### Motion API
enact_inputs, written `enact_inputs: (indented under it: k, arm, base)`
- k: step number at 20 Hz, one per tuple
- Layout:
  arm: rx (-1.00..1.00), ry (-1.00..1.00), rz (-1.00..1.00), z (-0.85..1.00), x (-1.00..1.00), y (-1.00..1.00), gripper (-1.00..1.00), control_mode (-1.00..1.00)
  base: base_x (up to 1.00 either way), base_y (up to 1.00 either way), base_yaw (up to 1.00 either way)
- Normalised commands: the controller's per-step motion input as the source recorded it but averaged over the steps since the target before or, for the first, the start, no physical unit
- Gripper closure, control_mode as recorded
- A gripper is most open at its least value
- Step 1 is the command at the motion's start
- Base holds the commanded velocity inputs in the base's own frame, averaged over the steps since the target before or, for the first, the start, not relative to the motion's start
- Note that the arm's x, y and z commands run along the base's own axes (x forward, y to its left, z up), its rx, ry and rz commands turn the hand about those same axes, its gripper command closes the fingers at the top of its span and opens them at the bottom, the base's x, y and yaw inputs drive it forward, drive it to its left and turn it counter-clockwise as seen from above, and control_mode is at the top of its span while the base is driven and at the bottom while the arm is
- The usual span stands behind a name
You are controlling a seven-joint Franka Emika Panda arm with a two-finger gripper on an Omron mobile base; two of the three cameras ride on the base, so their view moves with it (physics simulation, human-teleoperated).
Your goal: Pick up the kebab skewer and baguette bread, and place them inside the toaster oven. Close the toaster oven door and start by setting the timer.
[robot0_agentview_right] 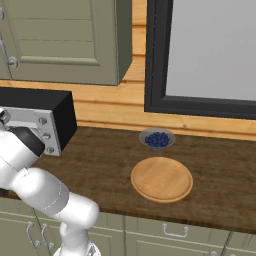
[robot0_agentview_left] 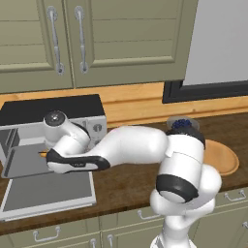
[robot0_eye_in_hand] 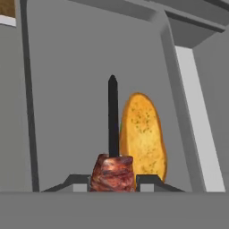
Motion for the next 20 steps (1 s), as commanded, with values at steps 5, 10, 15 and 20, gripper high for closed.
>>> enact_inputs:
  k: [5, 10, 15, 20]
  arm:
    - [0.0, 0.08, 0.0, 0.0, 0.15, 0.05, 1.0, -1.0]
    - [0.0, 0.05, 0.01, -0.01, 0.01, 0.11, 1.0, -1.0]
    - [0.0, 0.01, 0.01, -0.05, 0.04, 0.09, 1.0, -1.0]
    - [0.0, 0.0, 0.0, -0.13, 0.11, 0.0, 1.0, -1.0]
  base:
    - [0.0, 0.0, 0.0]
    - [0.0, 0.0, 0.0]
    - [0.0, 0.0, 0.0]
    - [0.0, 0.0, 0.0]
